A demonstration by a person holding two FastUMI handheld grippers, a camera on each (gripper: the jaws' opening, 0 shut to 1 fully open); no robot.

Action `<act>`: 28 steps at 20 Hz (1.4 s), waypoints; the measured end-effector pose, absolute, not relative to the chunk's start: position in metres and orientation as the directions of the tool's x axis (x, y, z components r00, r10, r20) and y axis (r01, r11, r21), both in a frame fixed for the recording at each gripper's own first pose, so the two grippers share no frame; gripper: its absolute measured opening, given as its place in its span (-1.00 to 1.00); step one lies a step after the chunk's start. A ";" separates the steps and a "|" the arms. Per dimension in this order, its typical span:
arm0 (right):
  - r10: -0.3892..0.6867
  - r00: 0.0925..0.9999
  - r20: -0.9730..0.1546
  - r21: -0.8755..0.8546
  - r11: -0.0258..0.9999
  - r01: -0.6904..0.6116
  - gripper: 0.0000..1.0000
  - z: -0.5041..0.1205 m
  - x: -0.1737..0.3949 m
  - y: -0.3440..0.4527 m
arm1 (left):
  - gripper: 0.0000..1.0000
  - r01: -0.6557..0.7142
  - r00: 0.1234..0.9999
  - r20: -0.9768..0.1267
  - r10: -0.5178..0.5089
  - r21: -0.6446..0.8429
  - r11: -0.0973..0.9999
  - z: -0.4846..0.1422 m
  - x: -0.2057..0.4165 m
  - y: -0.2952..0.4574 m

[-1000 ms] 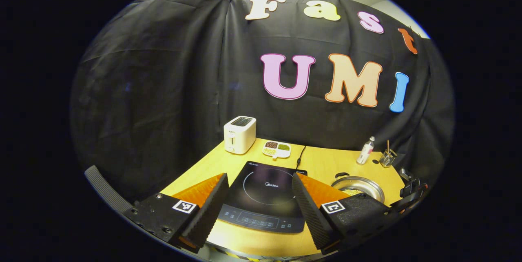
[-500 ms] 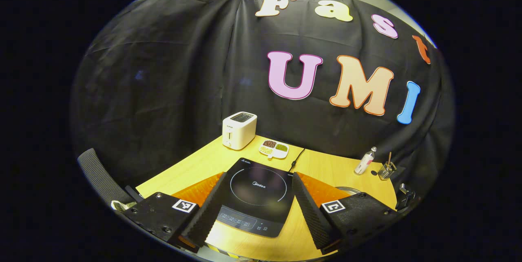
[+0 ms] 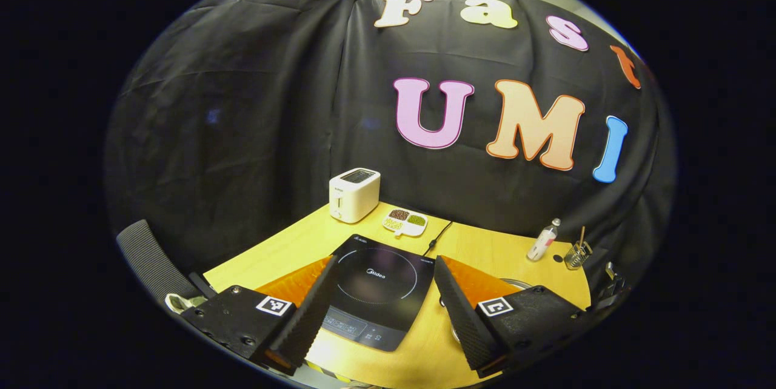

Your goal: First push the handle of the pot to place it horizontally, then grasp the pot with both hands and set it on the induction cooktop.

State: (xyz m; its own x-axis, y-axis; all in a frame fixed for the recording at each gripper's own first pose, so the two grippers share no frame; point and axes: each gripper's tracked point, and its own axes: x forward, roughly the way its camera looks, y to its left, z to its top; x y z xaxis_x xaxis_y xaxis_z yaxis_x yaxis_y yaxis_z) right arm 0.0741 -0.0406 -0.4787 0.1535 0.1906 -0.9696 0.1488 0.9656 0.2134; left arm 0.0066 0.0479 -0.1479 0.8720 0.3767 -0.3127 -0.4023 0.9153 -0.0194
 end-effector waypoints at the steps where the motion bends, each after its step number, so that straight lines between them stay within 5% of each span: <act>1: 0.198 0.159 -0.967 0.221 0.965 0.142 -0.94 -0.478 0.081 -0.041 | 0.92 -0.408 0.869 -0.312 0.385 -0.010 0.913 -0.148 0.008 0.046; 19: 0.272 0.116 -0.955 0.280 0.959 0.055 -0.95 -0.477 0.128 -0.047 | 0.92 -0.451 0.825 -0.349 0.445 0.068 0.890 -0.163 0.035 0.010; 22: 0.316 0.130 -0.940 0.327 0.942 0.075 -0.78 -0.462 0.130 -0.045 | 0.92 -0.437 0.825 -0.369 0.429 0.067 0.897 -0.170 0.040 0.005; 23: 0.326 0.132 -0.936 0.338 0.938 0.081 -0.64 -0.458 0.129 -0.047 | 0.92 -0.430 0.826 -0.376 0.420 0.063 0.901 -0.174 0.043 0.003; 26: 0.361 0.161 -0.919 0.376 0.923 0.078 0.42 -0.448 0.135 -0.052 | 0.92 -0.386 0.831 -0.418 0.366 0.040 0.922 -0.190 0.050 -0.007; 28: 0.377 0.179 -0.909 0.396 0.915 0.079 0.83 -0.444 0.140 -0.056 | 0.92 -0.353 0.824 -0.467 0.321 0.019 0.935 -0.209 0.055 -0.014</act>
State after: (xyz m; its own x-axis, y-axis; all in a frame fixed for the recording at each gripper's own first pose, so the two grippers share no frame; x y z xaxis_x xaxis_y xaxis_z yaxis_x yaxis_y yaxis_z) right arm 0.1400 -0.0557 -0.4440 0.1792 0.3774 -0.9086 0.0790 0.9150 0.3956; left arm 0.0547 -0.0139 -0.2087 0.8242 0.3206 -0.4668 -0.3530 0.9354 0.0192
